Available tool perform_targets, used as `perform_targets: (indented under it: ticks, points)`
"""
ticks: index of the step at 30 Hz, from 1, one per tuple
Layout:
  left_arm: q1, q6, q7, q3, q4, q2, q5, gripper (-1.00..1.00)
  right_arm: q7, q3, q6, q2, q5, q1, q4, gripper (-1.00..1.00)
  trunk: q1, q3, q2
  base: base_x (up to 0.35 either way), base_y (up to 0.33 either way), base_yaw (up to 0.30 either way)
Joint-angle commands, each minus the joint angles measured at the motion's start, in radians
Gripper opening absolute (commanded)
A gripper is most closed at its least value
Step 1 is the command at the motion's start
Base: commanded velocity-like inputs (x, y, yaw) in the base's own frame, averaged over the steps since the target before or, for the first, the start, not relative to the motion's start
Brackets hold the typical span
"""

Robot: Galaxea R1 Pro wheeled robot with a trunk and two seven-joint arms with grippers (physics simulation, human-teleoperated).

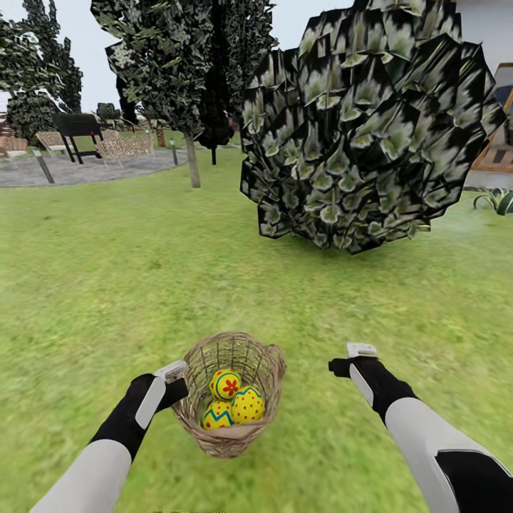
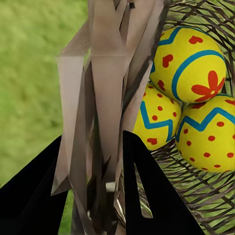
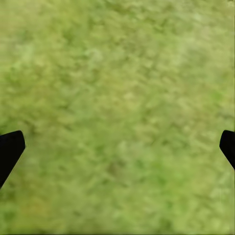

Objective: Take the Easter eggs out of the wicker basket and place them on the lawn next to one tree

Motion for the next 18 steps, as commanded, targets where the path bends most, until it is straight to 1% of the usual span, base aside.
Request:
perform_targets:
  ticks: [1,3,4,6,7,8,10,12,13,14,15,18]
  points:
    - [-0.001,0.001,0.008,0.003,-0.001,-0.001,0.017,-1.0,-0.005,0.002,0.004,-0.001,-0.01,0.0,-0.001,1.0,0.0,-0.001,0.0,0.0,0.0,0.286]
    - [-0.001,0.001,0.008,0.003,-0.001,-0.001,0.017,-1.0,-0.005,0.002,-0.002,-0.002,-0.005,0.001,0.02,1.0,0.0,-0.001,0.0,0.0,0.0,0.286]
    - [-0.001,0.001,0.008,0.003,-0.001,-0.001,0.017,-1.0,-0.004,0.002,-0.005,-0.001,0.026,0.004,0.045,1.0,0.0,-0.001,0.0,0.0,0.0,0.286]
    - [-0.001,0.001,0.008,0.004,-0.001,-0.001,0.017,-1.0,-0.002,0.002,-0.01,0.001,0.12,0.012,0.124,1.0,0.0,-0.001,0.0,0.0,0.0,0.286]
    - [-0.001,0.001,0.008,0.003,-0.001,-0.001,0.017,-1.0,0.0,0.002,-0.017,0.001,0.144,0.016,0.17,1.0,0.0,-0.001,0.0,0.0,0.0,0.286]
    - [-0.001,0.001,0.007,0.004,-0.001,-0.001,0.017,-1.0,0.001,0.002,-0.027,0.001,0.155,0.024,0.211,1.0,0.0,-0.001,0.0,0.0,0.0,0.286]
    - [-0.001,0.001,0.007,0.004,-0.001,-0.001,0.017,-1.0,0.002,0.002,-0.058,0.001,0.163,0.043,0.274,1.0,0.0,-0.001,0.0,0.0,0.0,0.286]
    - [-0.001,0.001,0.007,0.004,-0.001,-0.001,0.017,-1.0,0.003,0.002,-0.106,0.001,0.172,0.08,0.309,1.0,0.0,-0.001,0.0,0.0,0.0,0.286]
    - [-0.001,0.001,0.006,0.003,-0.001,-0.001,0.017,-1.0,0.002,0.002,-0.13,0.001,0.204,0.113,0.317,1.0,0.0,-0.001,0.0,0.0,0.0,0.286]
    - [-0.001,0.001,0.006,0.004,-0.001,-0.001,0.017,-1.0,0.003,0.002,-0.139,0.001,0.239,0.138,0.32,1.0,0.0,-0.001,0.0,0.0,0.0,0.286]
    - [-0.001,0.001,0.006,0.004,-0.001,-0.001,0.017,-1.0,0.004,0.002,-0.143,0.001,0.264,0.157,0.323,1.0,0.0,-0.001,0.0,0.0,0.0,0.286]
    - [-0.001,0.001,0.006,0.004,-0.001,-0.001,0.017,-1.0,0.004,0.002,-0.146,0.002,0.283,0.21,0.337,1.0,0.0,-0.001,0.0,0.0,0.0,0.286]
